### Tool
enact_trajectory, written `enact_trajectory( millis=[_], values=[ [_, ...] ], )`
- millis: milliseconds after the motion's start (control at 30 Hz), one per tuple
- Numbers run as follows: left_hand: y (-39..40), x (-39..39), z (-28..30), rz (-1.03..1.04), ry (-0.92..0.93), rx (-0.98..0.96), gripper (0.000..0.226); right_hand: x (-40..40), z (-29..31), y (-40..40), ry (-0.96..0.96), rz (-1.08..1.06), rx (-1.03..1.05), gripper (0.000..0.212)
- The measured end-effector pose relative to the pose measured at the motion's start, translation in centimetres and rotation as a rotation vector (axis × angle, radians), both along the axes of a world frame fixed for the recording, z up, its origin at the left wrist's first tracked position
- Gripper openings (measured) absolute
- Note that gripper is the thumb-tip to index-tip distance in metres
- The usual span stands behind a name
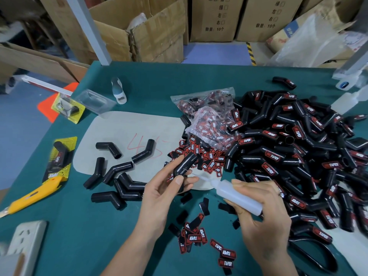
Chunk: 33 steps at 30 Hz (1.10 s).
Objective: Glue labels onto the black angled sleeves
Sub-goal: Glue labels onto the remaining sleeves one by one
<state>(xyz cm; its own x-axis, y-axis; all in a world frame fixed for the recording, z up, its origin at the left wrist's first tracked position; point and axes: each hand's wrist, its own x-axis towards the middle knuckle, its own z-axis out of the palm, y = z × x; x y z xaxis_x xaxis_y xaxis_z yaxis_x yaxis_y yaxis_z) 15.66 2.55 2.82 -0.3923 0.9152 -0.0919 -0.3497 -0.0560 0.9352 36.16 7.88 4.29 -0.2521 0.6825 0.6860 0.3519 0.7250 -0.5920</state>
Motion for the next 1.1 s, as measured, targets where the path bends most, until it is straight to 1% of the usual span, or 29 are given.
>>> enact_trajectory(
  millis=[467, 1100],
  values=[
    [-0.01, 0.04, 0.28, 0.008, -0.013, -0.003, 0.042, 0.07, -0.30, 0.04, -0.011, -0.013, 0.003, 0.047],
    [0.03, 0.07, 0.33, 0.004, -0.010, -0.001, 0.042, 0.06, 0.01, -0.01, -0.026, 0.013, -0.020, 0.050]
  ],
)
